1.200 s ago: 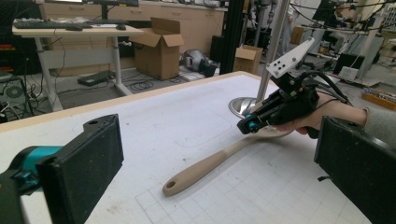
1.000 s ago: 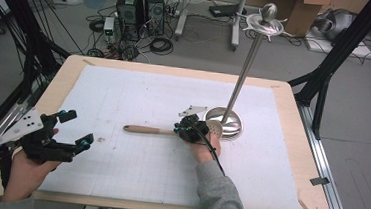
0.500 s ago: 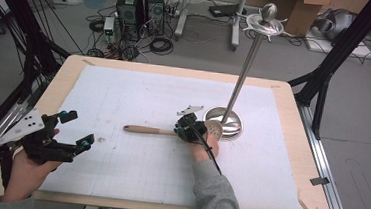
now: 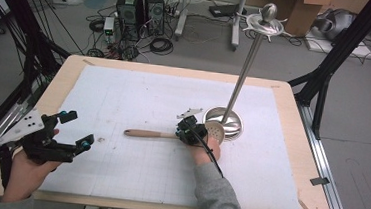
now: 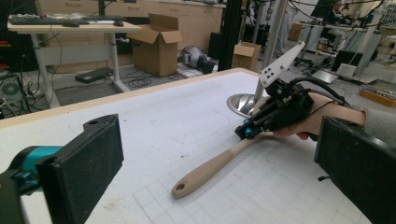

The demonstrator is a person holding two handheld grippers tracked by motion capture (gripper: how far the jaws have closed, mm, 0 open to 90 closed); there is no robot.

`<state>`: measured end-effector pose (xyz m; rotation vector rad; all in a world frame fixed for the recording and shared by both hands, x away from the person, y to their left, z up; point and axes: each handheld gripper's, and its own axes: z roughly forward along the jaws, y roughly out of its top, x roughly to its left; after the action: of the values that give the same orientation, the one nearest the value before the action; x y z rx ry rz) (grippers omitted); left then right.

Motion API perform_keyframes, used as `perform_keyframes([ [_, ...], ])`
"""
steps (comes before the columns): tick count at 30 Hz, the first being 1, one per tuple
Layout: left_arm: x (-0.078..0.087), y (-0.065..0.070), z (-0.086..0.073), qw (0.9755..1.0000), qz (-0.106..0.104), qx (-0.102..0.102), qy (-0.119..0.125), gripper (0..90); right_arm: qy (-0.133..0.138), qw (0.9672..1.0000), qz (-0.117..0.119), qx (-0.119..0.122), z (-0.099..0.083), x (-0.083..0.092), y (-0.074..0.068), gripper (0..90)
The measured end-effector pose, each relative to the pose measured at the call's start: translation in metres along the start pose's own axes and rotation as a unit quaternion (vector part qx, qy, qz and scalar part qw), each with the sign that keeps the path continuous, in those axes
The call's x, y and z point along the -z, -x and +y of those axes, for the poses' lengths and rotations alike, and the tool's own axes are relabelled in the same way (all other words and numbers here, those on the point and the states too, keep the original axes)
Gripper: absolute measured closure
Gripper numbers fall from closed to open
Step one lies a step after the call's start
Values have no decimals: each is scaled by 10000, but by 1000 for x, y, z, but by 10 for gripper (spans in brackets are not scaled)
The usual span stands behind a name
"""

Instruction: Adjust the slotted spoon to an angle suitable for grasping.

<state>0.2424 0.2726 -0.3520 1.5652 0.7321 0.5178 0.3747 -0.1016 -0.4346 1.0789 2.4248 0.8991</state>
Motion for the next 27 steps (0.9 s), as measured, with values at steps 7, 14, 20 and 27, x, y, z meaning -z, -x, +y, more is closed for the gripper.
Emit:
perform_keyframes([
  [7,-2,1,0,10000,-4,-8,-26,17,39,10000,44,1,-11,9,1,900],
  [14,-2,2,0,10000,-22,-24,-57,17,33,10000,79,18,-22,18,2,900],
  [20,-4,3,0,10000,-47,-31,-76,17,63,9999,106,6,-33,27,6,900],
  [27,-7,4,0,9999,-68,-20,-83,17,102,9999,120,-12,-47,38,10,900],
])
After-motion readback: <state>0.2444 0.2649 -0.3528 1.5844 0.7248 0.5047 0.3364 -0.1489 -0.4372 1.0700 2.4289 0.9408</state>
